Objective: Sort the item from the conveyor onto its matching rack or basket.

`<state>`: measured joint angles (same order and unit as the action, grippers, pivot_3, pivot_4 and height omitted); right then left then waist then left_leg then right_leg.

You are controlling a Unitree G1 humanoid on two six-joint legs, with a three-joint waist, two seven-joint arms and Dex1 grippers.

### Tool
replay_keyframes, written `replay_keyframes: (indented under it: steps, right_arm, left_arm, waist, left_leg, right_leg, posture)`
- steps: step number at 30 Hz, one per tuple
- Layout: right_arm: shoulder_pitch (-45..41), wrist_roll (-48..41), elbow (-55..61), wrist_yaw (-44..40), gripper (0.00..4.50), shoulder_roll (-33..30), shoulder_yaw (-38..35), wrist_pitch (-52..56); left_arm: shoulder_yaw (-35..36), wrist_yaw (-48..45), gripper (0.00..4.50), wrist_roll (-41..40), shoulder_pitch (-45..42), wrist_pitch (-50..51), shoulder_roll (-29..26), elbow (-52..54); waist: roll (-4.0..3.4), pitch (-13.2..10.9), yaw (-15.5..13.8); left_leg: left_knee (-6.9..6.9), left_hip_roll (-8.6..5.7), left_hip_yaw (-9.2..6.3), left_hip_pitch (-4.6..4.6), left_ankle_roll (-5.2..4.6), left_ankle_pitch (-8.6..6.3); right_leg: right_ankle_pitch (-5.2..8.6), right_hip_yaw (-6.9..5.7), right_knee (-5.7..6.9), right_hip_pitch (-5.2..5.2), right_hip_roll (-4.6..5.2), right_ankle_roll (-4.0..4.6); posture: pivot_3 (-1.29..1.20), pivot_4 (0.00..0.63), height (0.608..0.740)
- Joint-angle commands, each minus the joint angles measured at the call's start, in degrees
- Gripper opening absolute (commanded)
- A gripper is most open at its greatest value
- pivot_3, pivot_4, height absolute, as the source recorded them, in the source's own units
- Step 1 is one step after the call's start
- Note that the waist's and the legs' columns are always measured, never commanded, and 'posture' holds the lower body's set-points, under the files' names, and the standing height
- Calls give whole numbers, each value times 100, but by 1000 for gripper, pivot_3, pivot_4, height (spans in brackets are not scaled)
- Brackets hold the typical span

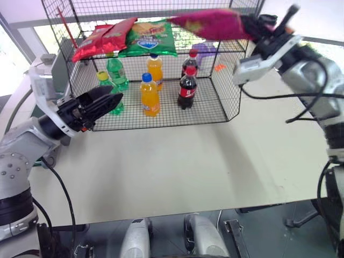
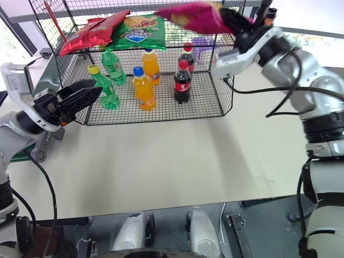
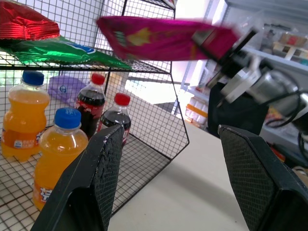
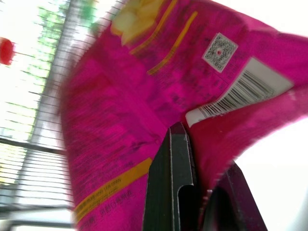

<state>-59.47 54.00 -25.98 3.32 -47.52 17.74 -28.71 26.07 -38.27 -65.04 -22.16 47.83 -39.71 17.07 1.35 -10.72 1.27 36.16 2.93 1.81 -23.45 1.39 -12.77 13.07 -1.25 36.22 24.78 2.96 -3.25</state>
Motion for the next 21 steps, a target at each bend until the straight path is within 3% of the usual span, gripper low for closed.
replay_keyframes:
  steps: [1, 11, 21]
  right_arm:
    - [-358, 142, -481, 118, 0, 383, 176, 307]
    - [-658, -150, -873, -173, 0, 978, 214, 1069]
    - [-766, -183, -870, -320, 0, 967, 256, 1721]
  left_arm:
    - [32, 62, 3246, -3, -25, -165, 22, 116]
    - [77, 274, 3246, -40, 225, -279, 92, 226]
    - [-41, 266, 3246, 85, 249, -384, 229, 161]
  waist:
    - [0, 0, -10]
    - [0, 0, -43]
    - [0, 0, -40]
  left_leg:
    - [0, 0, -1, 0, 0, 0]
    - [3, 0, -2, -5, 1, 1]
    - [0, 0, -2, -5, 4, 2]
  right_leg:
    - [-3, 0, 1, 0, -1, -5]
    - [-6, 0, -1, -1, 0, -11]
    - [-8, 0, -2, 0, 0, -11]
  posture:
    - [0, 150, 740]
    - [0, 150, 740]
    - [0, 150, 740]
